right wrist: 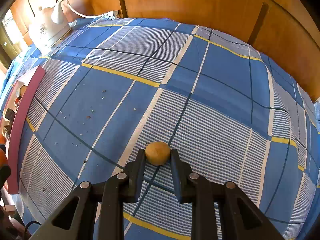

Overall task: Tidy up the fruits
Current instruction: 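Lower the orange into the tray and open the left tool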

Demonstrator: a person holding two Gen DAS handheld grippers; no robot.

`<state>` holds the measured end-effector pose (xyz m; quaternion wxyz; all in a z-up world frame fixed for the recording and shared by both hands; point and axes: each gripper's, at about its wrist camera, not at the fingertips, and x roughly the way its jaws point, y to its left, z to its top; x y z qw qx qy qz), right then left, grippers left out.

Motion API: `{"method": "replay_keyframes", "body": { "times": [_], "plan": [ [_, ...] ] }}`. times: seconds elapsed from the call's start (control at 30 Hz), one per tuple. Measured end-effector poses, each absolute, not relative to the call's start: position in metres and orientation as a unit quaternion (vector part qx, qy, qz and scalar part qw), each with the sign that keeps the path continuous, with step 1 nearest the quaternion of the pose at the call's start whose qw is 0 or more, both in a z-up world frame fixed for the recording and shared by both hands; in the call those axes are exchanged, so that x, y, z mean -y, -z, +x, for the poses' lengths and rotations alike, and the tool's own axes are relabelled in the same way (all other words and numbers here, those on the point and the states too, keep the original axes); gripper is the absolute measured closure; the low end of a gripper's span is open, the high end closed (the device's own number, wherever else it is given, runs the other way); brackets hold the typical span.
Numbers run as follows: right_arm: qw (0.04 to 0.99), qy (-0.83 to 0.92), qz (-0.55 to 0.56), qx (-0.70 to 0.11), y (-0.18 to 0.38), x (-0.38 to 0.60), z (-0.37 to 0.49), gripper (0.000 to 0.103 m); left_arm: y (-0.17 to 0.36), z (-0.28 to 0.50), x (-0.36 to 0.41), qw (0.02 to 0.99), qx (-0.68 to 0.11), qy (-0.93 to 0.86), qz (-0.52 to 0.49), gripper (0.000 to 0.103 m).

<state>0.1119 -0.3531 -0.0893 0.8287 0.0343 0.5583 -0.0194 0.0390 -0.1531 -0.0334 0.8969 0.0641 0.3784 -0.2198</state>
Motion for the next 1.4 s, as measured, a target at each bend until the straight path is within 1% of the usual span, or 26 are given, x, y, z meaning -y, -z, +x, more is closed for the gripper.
{"method": "replay_keyframes", "body": {
  "times": [0.33, 0.47, 0.73, 0.87, 0.93, 1.1, 1.37, 1.4],
  "plan": [
    [0.829, 0.019, 0.029, -0.558, 0.088, 0.352, 0.113, 0.078, 0.026, 0.04, 0.135, 0.901, -0.378, 0.208, 0.048, 0.063],
    [0.829, 0.02, 0.026, -0.558, 0.088, 0.35, 0.112, 0.078, 0.022, 0.043, 0.115, 0.904, -0.379, 0.196, 0.038, 0.063],
    [0.83, 0.021, 0.018, -0.557, 0.088, 0.348, 0.111, 0.078, 0.008, 0.054, 0.02, 0.914, -0.388, 0.117, -0.033, 0.063],
    [0.83, 0.02, 0.017, -0.557, 0.087, 0.348, 0.111, 0.078, 0.013, 0.051, -0.028, 0.914, -0.396, 0.07, -0.06, 0.063],
    [0.83, 0.02, 0.017, -0.557, 0.087, 0.348, 0.111, 0.078, 0.018, 0.047, -0.039, 0.911, -0.402, 0.061, -0.066, 0.063],
    [0.83, 0.021, 0.017, -0.557, 0.087, 0.348, 0.111, 0.078, 0.039, 0.043, -0.034, 0.899, -0.427, 0.074, -0.068, 0.063],
    [0.83, 0.025, 0.017, -0.557, 0.088, 0.348, 0.11, 0.078, 0.051, 0.073, -0.011, 0.902, -0.423, 0.072, -0.038, 0.062],
    [0.83, 0.025, 0.017, -0.557, 0.088, 0.348, 0.11, 0.078, 0.052, 0.076, -0.01, 0.902, -0.424, 0.072, -0.036, 0.058]
  ]
}}
